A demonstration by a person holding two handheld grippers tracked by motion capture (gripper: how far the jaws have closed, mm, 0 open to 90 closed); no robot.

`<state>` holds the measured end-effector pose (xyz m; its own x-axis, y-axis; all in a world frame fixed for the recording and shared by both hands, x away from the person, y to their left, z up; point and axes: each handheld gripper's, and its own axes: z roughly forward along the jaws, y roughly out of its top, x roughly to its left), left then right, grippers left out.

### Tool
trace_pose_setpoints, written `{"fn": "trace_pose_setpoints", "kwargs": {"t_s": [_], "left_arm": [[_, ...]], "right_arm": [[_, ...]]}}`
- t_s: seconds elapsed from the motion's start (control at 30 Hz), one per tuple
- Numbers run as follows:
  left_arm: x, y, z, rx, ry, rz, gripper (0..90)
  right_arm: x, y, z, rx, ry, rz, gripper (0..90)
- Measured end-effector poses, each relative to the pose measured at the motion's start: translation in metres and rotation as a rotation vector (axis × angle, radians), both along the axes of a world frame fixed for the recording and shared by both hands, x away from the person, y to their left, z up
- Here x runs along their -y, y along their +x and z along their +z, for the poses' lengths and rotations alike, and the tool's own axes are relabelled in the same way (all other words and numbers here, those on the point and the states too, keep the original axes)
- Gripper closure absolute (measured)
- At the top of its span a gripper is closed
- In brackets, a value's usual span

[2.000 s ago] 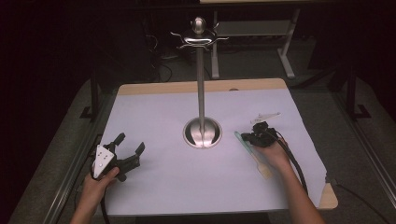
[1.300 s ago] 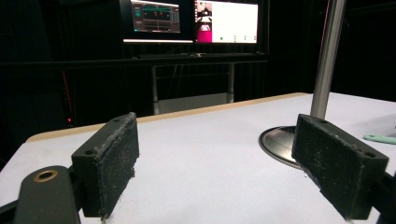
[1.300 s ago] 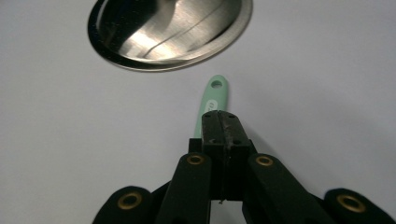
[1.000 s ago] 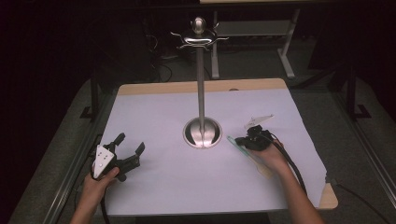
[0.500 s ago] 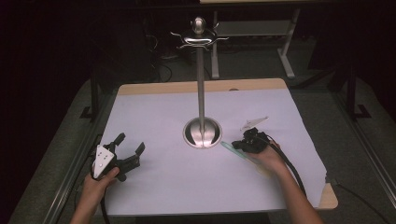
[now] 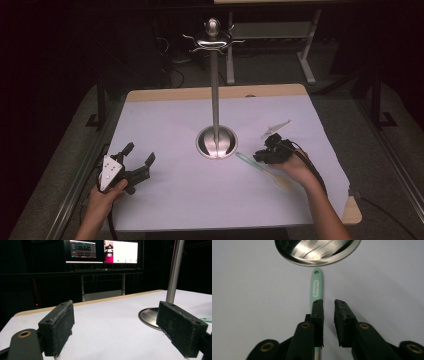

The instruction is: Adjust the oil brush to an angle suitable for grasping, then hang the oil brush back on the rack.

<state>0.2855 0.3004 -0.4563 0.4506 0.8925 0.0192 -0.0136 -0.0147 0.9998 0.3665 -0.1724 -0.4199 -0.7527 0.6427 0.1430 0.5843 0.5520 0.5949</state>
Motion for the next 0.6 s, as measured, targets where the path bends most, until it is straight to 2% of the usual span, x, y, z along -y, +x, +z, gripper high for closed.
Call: {"fn": "trace_pose_setpoints", "kwargs": {"t_s": [0.07, 0.17, 0.2, 0.3, 0.33, 0.37, 0.53, 0.6], "left_arm": [[0.0, 0.0, 0.0, 0.0, 0.002, -0.001, 14.5], [0.0, 0.0, 0.0, -0.001, 0.001, -0.001, 14.5], [0.0, 0.0, 0.0, -0.001, 0.001, -0.001, 14.5], [0.0, 0.0, 0.0, -0.001, 0.002, -0.001, 14.5], [0.0, 0.0, 0.0, -0.001, 0.002, -0.001, 14.5], [0.0, 0.0, 0.0, -0.001, 0.002, 0.0, 14.5], [0.0, 0.0, 0.0, -0.001, 0.002, 0.0, 14.5], [0.0, 0.0, 0.0, -0.001, 0.001, 0.0, 14.5]], "right_arm": [[0.0, 0.0, 0.002, -0.017, -0.011, 0.006, 74.3], [-0.003, -0.003, 0.01, -0.049, -0.074, 0.018, 70.7], [-0.003, -0.003, 0.01, -0.049, -0.074, 0.018, 70.7], [-0.01, -0.004, 0.016, -0.062, -0.147, 0.029, 68.6], [-0.01, -0.004, 0.016, -0.062, -0.147, 0.029, 68.6], [-0.015, -0.004, 0.018, -0.072, -0.183, 0.031, 67.7], [-0.023, -0.001, 0.021, -0.115, -0.216, 0.047, 67.1], [-0.029, 0.002, 0.021, -0.126, -0.257, 0.062, 68.3]]}}
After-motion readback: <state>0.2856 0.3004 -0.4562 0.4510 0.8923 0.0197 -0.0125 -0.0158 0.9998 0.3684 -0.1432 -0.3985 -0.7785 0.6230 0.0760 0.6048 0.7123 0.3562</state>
